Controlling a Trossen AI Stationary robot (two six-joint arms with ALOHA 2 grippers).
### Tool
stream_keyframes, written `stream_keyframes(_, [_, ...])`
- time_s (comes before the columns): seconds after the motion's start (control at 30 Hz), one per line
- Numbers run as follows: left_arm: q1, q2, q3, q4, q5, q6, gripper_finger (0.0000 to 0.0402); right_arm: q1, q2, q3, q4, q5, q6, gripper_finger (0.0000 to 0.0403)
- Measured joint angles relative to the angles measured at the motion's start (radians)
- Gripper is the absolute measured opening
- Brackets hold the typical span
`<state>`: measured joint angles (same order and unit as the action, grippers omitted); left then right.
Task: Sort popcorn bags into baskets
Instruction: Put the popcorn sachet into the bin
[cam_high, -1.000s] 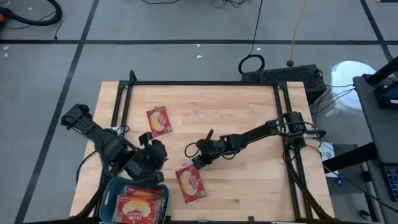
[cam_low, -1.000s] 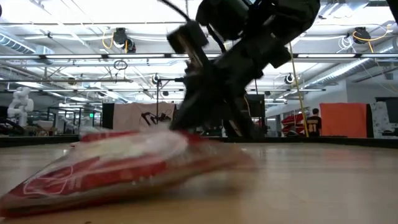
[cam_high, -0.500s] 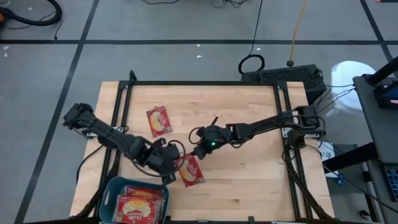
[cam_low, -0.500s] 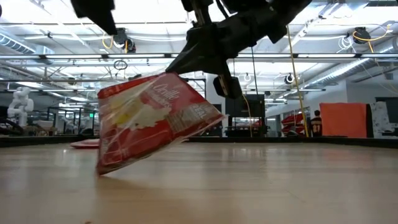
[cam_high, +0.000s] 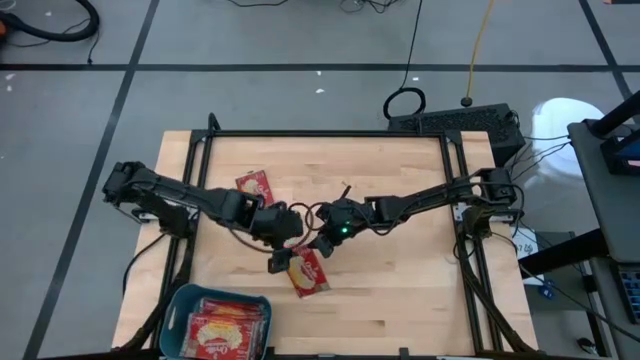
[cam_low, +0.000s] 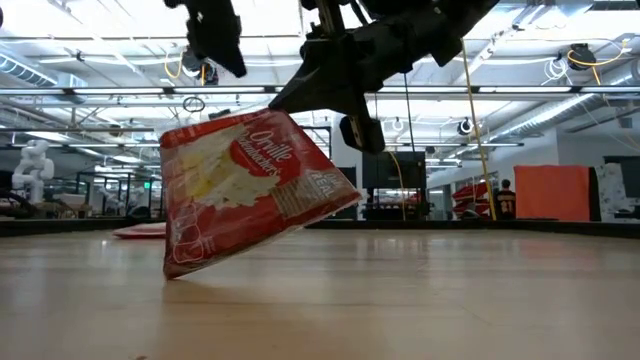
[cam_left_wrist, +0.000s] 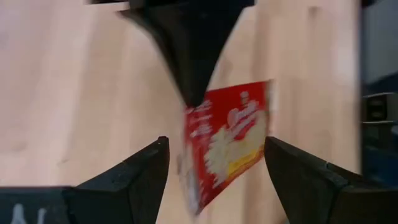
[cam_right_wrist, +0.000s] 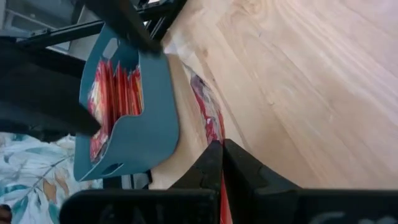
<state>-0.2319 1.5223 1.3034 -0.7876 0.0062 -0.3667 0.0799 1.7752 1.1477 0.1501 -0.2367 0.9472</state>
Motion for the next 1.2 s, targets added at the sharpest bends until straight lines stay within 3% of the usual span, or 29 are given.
stream_keyframes(0.23, [0.099, 0.001, -0.166, 0.237, 0.260, 0.013, 0.0261, 0.007, 0.000, 0.000, 0.003, 0.000, -0.029, 0.0000])
stream_keyframes(0.4, [0.115, 0.001, -0.276, 0.363, 0.274, -0.028, 0.0233, 0.007, 0.000, 0.000, 0.003, 0.000, -0.048, 0.0000])
stream_keyframes(0.5, [0.113, 0.001, -0.302, 0.400, 0.281, -0.002, 0.0186, 0.007, 0.000, 0.000, 0.003, 0.001, -0.056, 0.0000])
stream_keyframes(0.73, [0.109, 0.002, -0.323, 0.521, 0.384, 0.033, 0.0016, 0.008, -0.007, 0.000, 0.032, -0.011, -0.070, 0.0000])
stream_keyframes(0.93, [0.115, -0.043, -0.314, 0.535, 0.379, -0.008, 0.0004, -0.006, -0.099, 0.001, -0.032, -0.002, -0.041, 0.0012])
stream_keyframes(1.2, [0.119, -0.216, -0.314, 0.543, 0.345, -0.046, 0.0003, -0.018, -0.314, 0.002, -0.231, 0.041, -0.070, 0.0092])
